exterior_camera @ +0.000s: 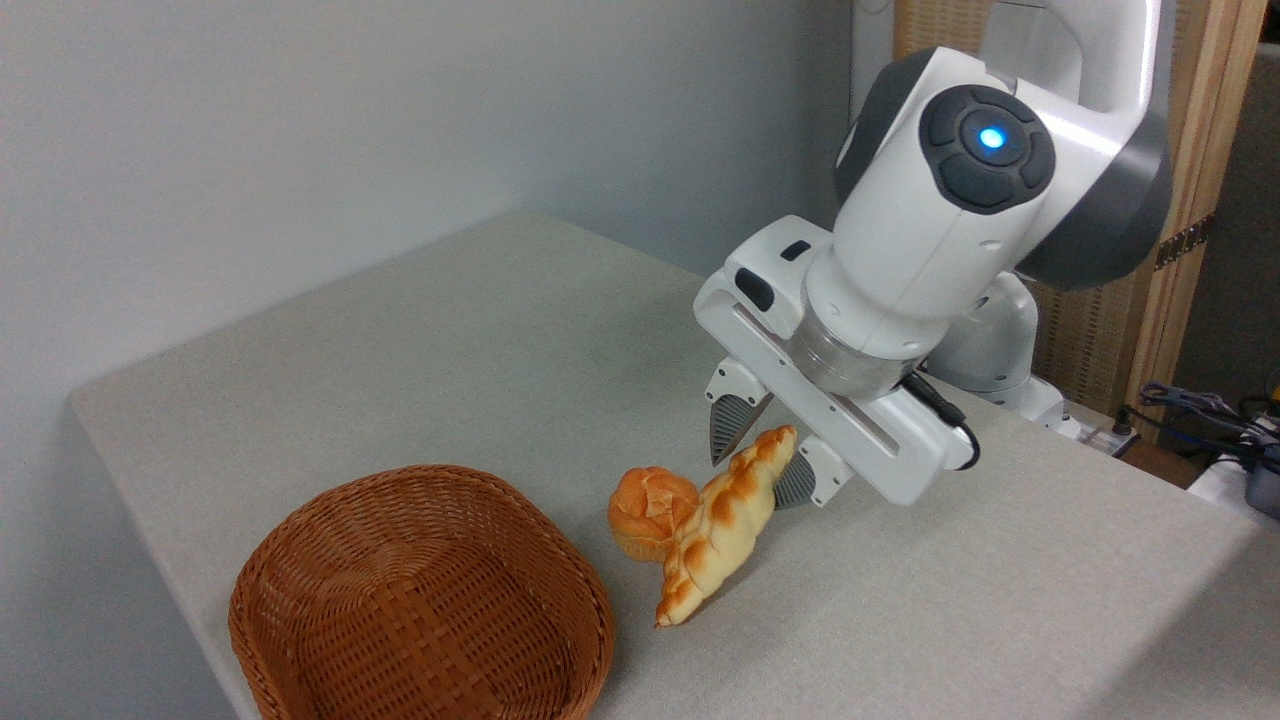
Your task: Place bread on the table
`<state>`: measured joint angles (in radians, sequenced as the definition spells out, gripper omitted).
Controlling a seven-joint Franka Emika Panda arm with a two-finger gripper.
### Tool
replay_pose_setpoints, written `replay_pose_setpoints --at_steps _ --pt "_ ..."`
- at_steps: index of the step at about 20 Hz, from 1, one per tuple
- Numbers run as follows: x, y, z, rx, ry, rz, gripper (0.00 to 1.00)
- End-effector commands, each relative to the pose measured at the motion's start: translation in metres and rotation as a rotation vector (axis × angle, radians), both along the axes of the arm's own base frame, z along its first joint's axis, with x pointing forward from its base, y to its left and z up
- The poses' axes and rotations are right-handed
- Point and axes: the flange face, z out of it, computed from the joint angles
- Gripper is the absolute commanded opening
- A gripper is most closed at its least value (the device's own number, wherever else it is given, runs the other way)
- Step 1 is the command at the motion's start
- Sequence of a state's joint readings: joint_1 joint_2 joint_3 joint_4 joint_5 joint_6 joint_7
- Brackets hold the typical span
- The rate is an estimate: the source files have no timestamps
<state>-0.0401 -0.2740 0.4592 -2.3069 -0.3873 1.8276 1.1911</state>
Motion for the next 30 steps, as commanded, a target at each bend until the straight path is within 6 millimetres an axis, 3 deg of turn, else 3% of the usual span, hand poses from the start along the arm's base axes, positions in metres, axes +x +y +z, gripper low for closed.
replay_pose_setpoints --at_steps 1,4,9,13,16,22,25,30 --pt "-0.002 0.010 0.006 0.000 -0.028 0.014 1.00" --pt "-0.001 0.038 0.033 0.143 -0.035 -0.029 1.00" --pt "0.011 0.037 0.095 0.211 -0.046 -0.095 1.00" --pt "0.057 -0.018 0.155 0.319 -0.049 -0.186 1.00" --pt "0.080 -0.066 0.176 0.413 -0.061 -0.215 1.00" --pt "0.098 -0.143 0.188 0.481 -0.050 -0.150 1.00" --pt "0.123 -0.159 0.194 0.484 -0.056 -0.113 1.00" --pt "0.131 -0.176 0.188 0.482 -0.051 -0.145 1.00"
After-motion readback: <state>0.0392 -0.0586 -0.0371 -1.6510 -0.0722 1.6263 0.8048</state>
